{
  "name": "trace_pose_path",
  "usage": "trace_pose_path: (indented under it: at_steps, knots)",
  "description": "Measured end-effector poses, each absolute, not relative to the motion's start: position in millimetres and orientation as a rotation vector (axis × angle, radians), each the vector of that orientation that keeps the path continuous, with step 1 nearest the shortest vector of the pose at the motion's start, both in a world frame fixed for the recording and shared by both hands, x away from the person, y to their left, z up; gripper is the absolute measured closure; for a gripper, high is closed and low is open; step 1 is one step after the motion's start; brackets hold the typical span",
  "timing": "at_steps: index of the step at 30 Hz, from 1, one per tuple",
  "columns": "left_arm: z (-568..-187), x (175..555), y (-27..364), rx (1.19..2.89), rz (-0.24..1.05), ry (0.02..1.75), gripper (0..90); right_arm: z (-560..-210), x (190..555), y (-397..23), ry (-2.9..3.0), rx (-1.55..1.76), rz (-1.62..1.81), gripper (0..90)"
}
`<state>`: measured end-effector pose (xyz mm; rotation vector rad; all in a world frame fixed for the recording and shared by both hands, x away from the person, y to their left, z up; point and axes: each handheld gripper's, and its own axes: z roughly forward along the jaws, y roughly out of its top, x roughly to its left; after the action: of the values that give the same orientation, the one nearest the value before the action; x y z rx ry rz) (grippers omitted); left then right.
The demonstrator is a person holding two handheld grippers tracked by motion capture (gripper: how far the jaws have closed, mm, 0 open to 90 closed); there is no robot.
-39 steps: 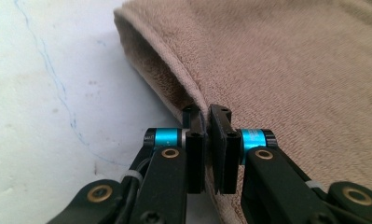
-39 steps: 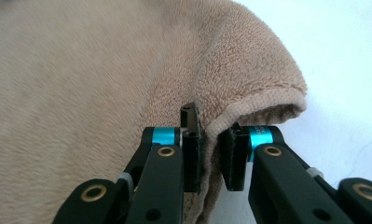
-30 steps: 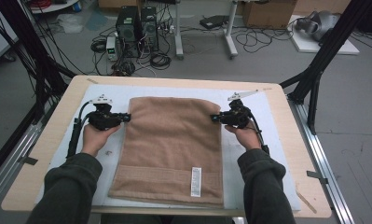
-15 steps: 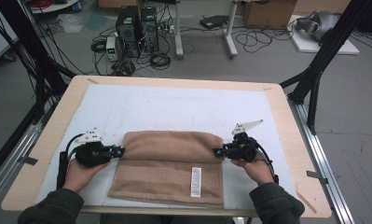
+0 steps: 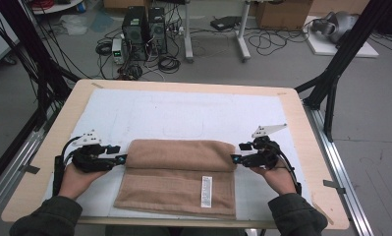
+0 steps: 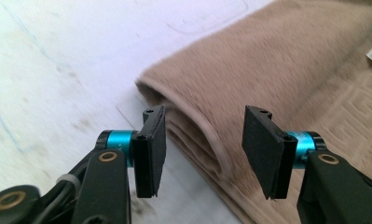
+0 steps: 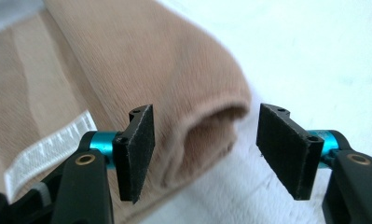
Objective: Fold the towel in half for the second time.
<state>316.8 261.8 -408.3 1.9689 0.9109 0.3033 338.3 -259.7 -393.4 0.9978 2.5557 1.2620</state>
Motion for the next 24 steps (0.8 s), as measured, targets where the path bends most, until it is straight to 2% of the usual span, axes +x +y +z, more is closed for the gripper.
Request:
trace_pose_path:
  at_steps: [6,9,13,14,15,16,18,19,21,24]
  knots:
    - [-403.3,348.5,245.0,1.979,0.363,0.925,45.0,-386.6,364.2,-243.6,2.552,1.019,1.302,33.7]
    - [-406.8,365.6,235.0,1.97,0.35,0.965,45.0,-390.3,379.6,-232.4,2.584,1.03,1.277,34.5]
    - [-425.8,383.5,228.6,2.026,0.275,1.023,46.7,-409.0,394.6,-222.0,2.671,1.079,1.233,34.5]
    - [-429.9,385.9,228.7,2.048,0.247,1.04,46.1,-413.8,396.4,-221.7,2.686,1.081,1.24,35.5]
    - [-435.5,389.2,229.9,2.051,0.188,1.06,45.5,-416.4,396.7,-221.5,2.705,1.103,1.245,40.2]
    - [-439.7,391.2,233.1,2.022,0.104,1.074,48.2,-419.3,396.6,-221.7,2.735,1.102,1.269,47.9]
    - [-439.0,388.3,234.8,2.023,0.115,1.033,63.0,-422.8,392.7,-222.3,2.773,1.074,1.32,63.9]
    - [-437.0,386.5,234.1,2.034,0.124,1.009,74.6,-423.4,390.9,-222.6,2.778,1.058,1.345,69.3]
    - [-431.0,382.0,232.8,2.038,0.16,0.98,84.1,-421.6,387.0,-222.7,2.768,1.038,1.353,74.5]
    - [-421.1,373.3,236.0,2.012,0.198,0.947,85.5,-414.6,382.3,-221.6,2.741,0.998,1.356,75.7]
